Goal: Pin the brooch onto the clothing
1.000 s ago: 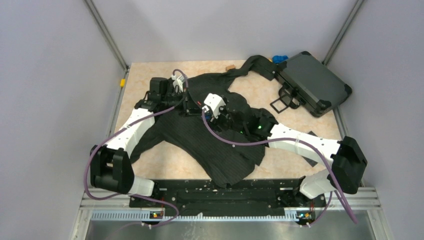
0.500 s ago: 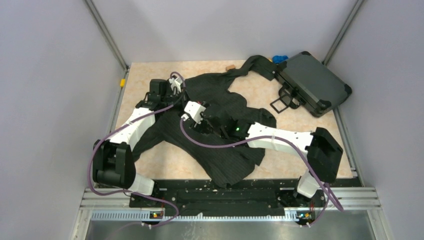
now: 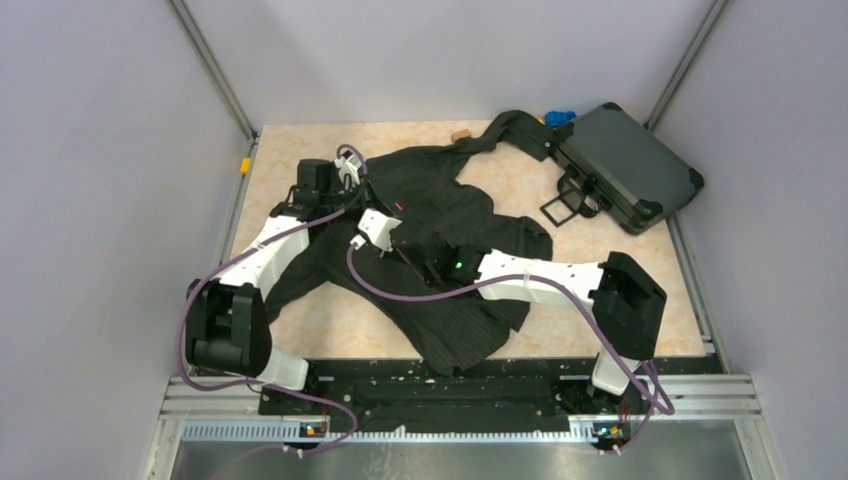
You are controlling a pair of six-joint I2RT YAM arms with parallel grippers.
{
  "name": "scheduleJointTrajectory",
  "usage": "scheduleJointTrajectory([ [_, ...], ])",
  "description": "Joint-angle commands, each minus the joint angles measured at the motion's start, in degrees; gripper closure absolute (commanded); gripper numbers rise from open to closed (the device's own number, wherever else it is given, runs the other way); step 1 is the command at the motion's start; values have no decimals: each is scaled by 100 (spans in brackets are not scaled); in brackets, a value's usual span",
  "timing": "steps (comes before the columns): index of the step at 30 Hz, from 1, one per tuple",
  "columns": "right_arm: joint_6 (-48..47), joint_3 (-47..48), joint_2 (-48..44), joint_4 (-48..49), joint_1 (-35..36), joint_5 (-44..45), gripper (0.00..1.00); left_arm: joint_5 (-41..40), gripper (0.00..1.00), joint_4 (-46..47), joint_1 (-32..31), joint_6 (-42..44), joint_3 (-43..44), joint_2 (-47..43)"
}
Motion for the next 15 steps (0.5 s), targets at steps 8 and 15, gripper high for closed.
scheduleJointTrajectory([
  [8, -560, 40, 334, 1099, 187, 1450, 100, 371, 89, 356, 45, -45, -23, -52],
  [15, 119, -524, -490, 1401, 23, 1095, 100, 146, 37, 435, 408, -1, -96, -351],
])
